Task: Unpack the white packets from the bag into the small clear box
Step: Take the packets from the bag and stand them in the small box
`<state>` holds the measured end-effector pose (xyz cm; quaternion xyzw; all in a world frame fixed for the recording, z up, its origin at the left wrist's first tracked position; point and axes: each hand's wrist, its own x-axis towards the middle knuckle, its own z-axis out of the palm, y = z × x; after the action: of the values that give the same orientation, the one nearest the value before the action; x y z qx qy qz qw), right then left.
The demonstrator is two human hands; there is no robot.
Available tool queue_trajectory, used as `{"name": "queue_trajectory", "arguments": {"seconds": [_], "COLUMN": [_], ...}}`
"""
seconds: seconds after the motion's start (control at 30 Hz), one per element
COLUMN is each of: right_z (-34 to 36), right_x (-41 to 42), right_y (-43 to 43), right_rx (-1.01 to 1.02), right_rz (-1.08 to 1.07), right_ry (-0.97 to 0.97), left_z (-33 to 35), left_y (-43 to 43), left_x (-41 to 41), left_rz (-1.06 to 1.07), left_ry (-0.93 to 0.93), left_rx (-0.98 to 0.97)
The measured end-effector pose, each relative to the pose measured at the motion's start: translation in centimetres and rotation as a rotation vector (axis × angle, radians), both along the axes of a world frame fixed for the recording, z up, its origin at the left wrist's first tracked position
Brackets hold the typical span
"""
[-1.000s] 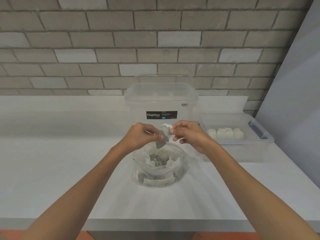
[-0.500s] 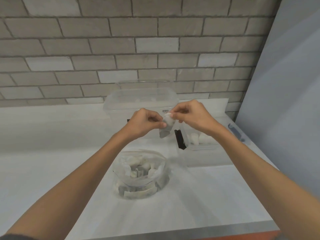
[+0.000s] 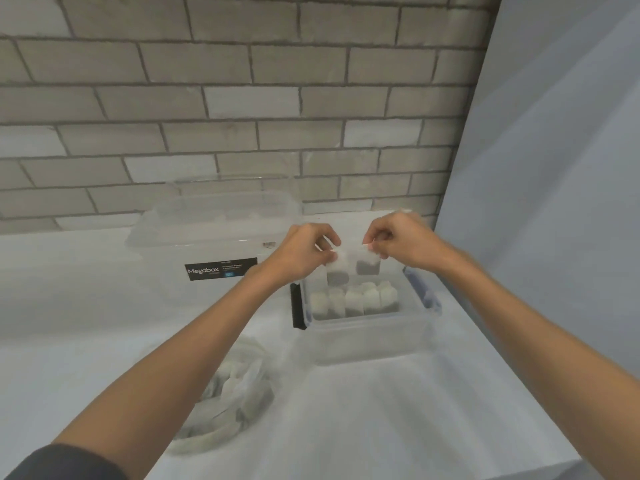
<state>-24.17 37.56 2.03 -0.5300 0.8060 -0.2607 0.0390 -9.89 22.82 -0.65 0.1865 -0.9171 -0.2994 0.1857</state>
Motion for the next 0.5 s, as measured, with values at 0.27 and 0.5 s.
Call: {"name": "queue_trajectory", "arguments": {"seconds": [0.27,0.5], "right_z": [-5.5,-8.9], "right_x": [-3.7,-4.0], "right_y": [-0.7,-3.0], "right_rx": [0.252,0.356], "right_rz": [0.004,0.056], "right_ry": [0.068,-0.008], "left_z": [-4.4,-7.4], "left_y": [1.1,0.6], "left_x": [-5.3,-6.6], "left_rz": [-0.025,0.03], "left_ry": [-0.249,-0.513], "left_rx": [-0.096,-0.205]}}
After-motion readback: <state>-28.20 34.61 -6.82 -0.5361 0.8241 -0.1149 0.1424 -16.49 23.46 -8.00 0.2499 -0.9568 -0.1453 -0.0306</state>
